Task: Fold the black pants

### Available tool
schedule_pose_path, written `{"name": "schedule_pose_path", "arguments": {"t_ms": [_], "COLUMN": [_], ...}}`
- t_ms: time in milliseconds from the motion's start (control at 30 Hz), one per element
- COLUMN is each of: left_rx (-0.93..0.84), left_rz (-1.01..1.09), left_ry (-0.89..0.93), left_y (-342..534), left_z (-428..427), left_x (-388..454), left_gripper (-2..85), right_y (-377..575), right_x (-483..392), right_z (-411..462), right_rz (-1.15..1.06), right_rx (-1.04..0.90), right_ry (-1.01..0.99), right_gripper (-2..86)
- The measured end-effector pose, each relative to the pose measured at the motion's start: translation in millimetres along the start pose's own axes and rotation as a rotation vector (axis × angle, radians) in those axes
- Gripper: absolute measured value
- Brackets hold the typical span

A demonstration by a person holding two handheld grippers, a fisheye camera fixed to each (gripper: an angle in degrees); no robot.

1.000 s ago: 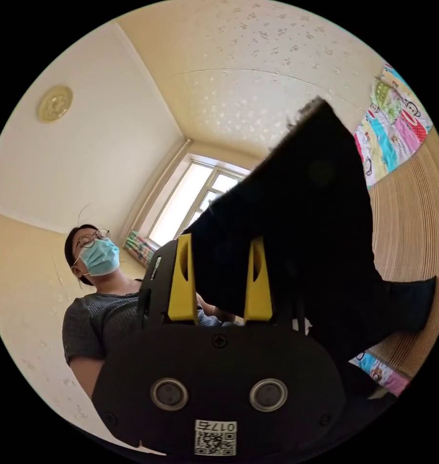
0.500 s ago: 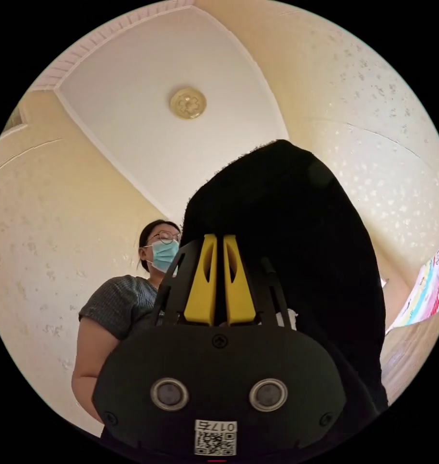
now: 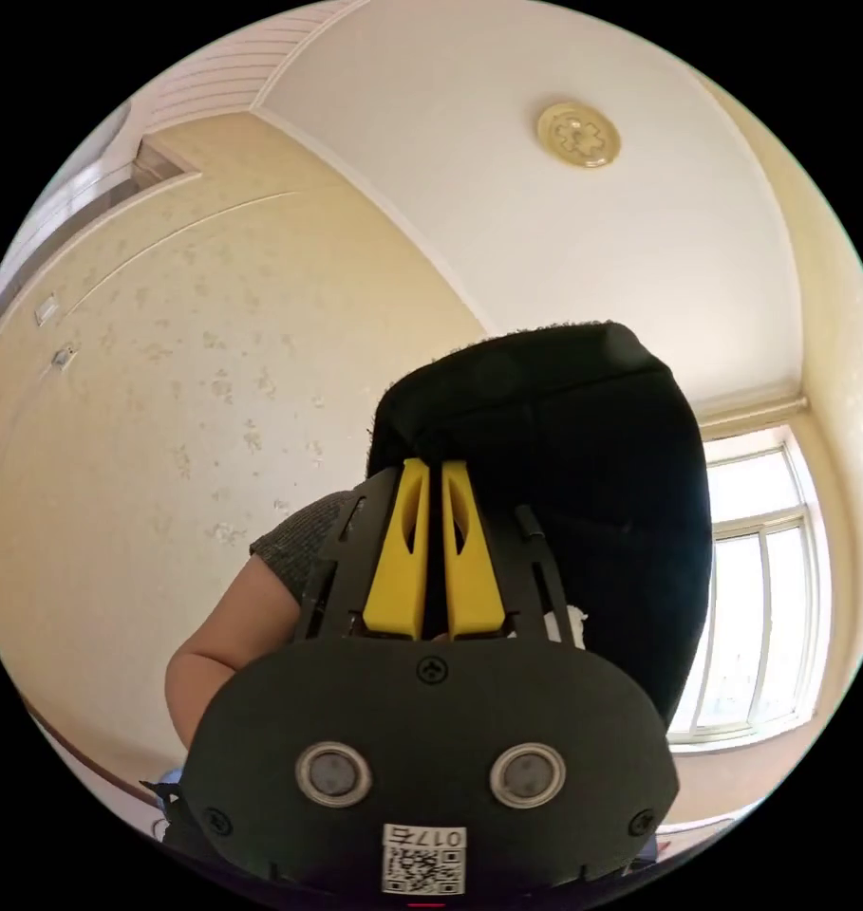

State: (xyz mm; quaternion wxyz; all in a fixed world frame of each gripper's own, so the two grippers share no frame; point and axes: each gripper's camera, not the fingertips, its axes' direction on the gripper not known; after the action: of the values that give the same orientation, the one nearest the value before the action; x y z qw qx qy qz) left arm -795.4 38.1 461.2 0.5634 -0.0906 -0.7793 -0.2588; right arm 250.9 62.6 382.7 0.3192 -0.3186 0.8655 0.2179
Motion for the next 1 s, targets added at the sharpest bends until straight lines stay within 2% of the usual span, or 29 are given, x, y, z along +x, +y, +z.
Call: {"name": "schedule_pose_path", "arguments": {"t_ms": [133, 267, 300, 367, 433, 500, 600, 667, 700, 767, 867, 1000], "left_rx": [-0.033, -0.103, -0.131, -0.155, -0.086, 0.006, 0.202, 0.297, 0.327, 0.337, 0.333, 0.312], "left_rz": [0.025, 0.085, 0.063, 0.049, 0.107, 0.159, 0.138, 0.091, 0.067, 0.082, 0.14, 0.217], "left_ry": [-0.054, 0.0, 0.068, 0.245, 0.455, 0.559, 0.432, 0.309, 0.212, 0.114, -0.013, -0.184], "left_y": [-29, -41, -38, -30, -15, -4, 9, 14, 15, 10, -8, -44], "left_z": [70, 102, 111, 122, 126, 121, 97, 81, 73, 66, 62, 63], "left_x": [-23, -39, -50, -69, -84, -89, -92, -91, -86, -74, -43, 1], "left_gripper": [26.2, 26.4, 25.8, 21.9, 12.8, 7.1, 4.9, 4.3, 4.1, 3.8, 3.7, 3.7], "right_y": [65, 133, 140, 164, 182, 197, 202, 195, 192, 187, 190, 212], "right_x": [61, 101, 104, 119, 134, 141, 135, 121, 115, 87, 40, -16], "right_z": [9, 23, 24, 30, 33, 31, 18, 13, 13, 19, 24, 41], "right_rz": [0.218, 0.346, 0.357, 0.472, 0.578, 0.619, 0.672, 0.768, 0.778, 0.783, 0.726, 0.619], "right_rx": [0.122, 0.259, 0.274, 0.292, 0.317, 0.355, 0.354, 0.207, 0.168, 0.044, 0.033, 0.032], "right_ry": [-0.102, -0.24, -0.252, -0.223, -0.209, -0.165, 0.074, 0.382, 0.468, 0.739, 0.929, 1.032], "right_gripper": [2.5, 2.6, 2.6, 2.6, 2.6, 2.5, 2.1, 1.9, 1.8, 1.6, 1.9, 4.3]}}
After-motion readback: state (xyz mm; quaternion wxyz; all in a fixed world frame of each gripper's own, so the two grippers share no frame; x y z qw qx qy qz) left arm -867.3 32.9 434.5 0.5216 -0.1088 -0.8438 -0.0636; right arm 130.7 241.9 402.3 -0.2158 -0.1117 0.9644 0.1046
